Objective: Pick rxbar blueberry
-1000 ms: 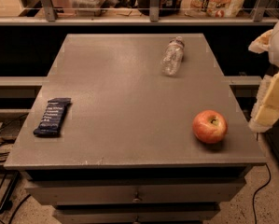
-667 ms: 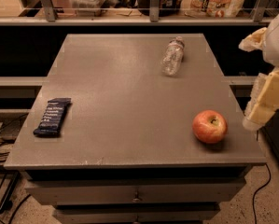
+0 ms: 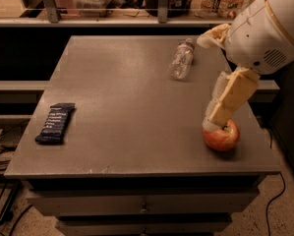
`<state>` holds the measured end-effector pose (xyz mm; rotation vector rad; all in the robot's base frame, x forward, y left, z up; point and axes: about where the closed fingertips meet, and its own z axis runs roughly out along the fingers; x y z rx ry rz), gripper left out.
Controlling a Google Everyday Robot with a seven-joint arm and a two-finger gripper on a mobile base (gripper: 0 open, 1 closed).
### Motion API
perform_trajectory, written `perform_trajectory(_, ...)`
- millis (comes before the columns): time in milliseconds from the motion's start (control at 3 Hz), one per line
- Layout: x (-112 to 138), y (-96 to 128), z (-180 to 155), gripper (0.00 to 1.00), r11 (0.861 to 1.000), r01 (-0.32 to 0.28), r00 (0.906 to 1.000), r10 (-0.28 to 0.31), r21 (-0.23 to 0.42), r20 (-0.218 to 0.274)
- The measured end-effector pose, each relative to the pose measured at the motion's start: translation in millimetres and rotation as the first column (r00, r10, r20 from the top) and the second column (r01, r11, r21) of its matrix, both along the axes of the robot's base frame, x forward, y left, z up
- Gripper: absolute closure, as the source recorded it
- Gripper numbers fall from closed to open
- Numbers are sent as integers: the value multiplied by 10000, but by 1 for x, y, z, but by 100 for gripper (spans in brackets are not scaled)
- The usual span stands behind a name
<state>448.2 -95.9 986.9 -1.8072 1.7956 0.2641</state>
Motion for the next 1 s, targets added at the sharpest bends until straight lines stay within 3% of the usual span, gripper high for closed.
perform_trajectory(667,4,7,-2,0,9995,138,9999,-139,289,30)
perform_trajectory(1000,13,38,-9,0,9952,-58,9999,50,978,89)
